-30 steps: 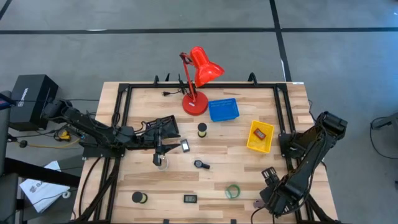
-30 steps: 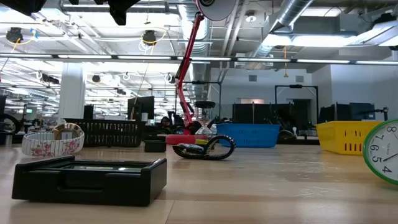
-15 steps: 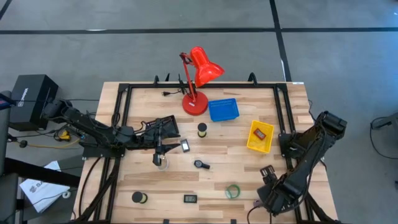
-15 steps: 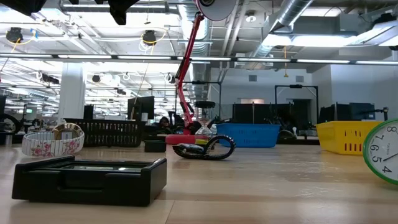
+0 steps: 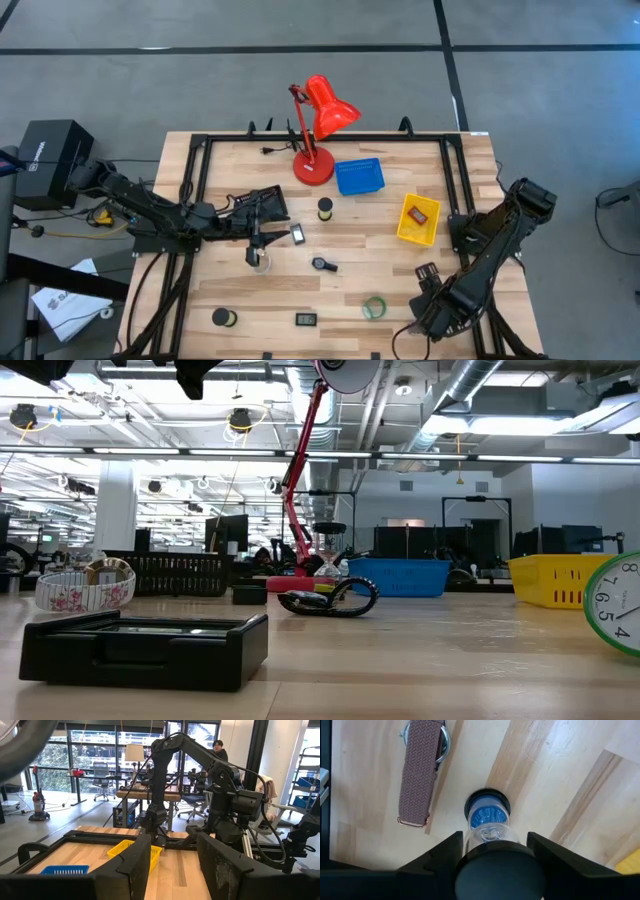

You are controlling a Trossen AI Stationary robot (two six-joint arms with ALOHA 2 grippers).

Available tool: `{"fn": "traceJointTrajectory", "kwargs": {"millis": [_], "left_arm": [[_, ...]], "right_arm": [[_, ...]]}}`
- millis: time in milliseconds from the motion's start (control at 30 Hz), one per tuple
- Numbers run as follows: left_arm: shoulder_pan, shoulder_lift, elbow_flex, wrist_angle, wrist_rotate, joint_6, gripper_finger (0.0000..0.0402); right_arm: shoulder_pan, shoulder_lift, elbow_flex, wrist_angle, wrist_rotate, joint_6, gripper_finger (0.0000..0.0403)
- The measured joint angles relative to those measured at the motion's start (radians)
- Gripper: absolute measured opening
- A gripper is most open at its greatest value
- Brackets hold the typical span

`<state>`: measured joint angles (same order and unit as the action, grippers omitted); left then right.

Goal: Pick & Place Office items
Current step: Put the blue hourglass into the blue basket

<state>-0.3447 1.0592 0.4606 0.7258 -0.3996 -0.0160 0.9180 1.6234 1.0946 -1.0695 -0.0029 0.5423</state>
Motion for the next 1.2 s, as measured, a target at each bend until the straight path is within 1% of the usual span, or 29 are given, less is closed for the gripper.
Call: {"fn": "traceJointTrajectory", "kwargs": {"millis": [133,200,300,400,667,1033,1100,1200], "left_arm": [[0.0,0.0,0.0,0.0,0.0,0.0,0.0156],[0.0,0.0,0.0,0.0,0.0,0.0,0.0156],[0.0,0.0,0.0,0.0,0.0,0.0,0.0156],[0.0,0.0,0.0,0.0,0.0,0.0,0.0156],[0.0,0.0,0.0,0.0,0.0,0.0,0.0156],[0.0,0.0,0.0,0.0,0.0,0.0,0.0156],[0.0,0.0,0.0,0.001,0.0,0.0,0.0156],[0.0,0.0,0.0,0.001,0.0,0.0,0.0156]], "right_arm": [[0.0,0.0,0.0,-0.001,0.0,0.0,0.0198],[0.004,0.0,0.0,-0.009,0.0,0.0,0.0211],[0.012,0.0,0.0,-0.027,0.0,0.005,0.0241],[0.02,0.0,0.0,-0.039,-0.001,0.008,0.0251],[0.024,0.0,0.0,-0.042,-0.001,0.008,0.0237],[0.024,0.0,0.0,-0.042,-0.001,0.008,0.0199],[0.024,0.0,0.0,-0.042,-0.001,0.008,0.0198],[0.024,0.0,0.0,-0.042,-0.001,0.008,0.021]]}}
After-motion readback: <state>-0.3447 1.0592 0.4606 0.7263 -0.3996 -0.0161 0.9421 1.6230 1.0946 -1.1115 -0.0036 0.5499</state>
